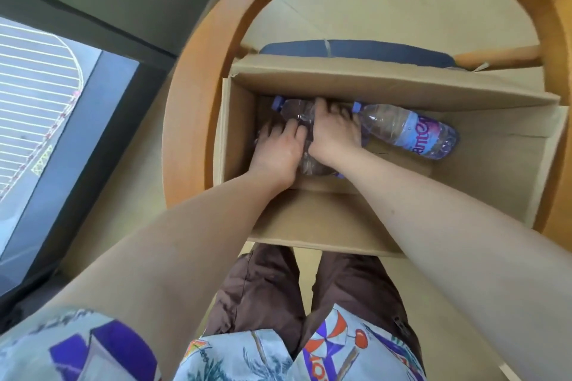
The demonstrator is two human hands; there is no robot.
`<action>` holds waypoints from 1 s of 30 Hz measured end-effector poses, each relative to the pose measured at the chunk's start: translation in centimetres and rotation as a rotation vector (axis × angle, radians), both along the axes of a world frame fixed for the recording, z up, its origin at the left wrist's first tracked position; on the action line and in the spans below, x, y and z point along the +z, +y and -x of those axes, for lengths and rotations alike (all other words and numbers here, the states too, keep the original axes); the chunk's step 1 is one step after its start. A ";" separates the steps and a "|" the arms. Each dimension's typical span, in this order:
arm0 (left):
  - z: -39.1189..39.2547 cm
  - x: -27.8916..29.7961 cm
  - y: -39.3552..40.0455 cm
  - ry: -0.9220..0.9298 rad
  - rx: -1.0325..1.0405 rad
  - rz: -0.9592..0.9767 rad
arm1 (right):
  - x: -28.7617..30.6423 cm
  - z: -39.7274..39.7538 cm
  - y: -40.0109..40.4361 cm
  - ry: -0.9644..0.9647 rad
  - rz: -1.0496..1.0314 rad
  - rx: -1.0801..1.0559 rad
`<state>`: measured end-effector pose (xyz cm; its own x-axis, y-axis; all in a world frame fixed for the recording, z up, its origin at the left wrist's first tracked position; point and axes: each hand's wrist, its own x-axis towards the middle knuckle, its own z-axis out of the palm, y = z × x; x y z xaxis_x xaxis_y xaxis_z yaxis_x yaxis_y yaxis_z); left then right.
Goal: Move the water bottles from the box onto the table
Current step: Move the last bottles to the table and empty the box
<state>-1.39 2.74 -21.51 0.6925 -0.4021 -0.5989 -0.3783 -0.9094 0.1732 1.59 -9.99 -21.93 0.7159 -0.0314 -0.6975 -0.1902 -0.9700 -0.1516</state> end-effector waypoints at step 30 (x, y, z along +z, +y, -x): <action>2.5 7.2 -1.7 0.395 0.139 -0.202 | 7.7 4.7 -6.3 0.020 -0.101 -0.153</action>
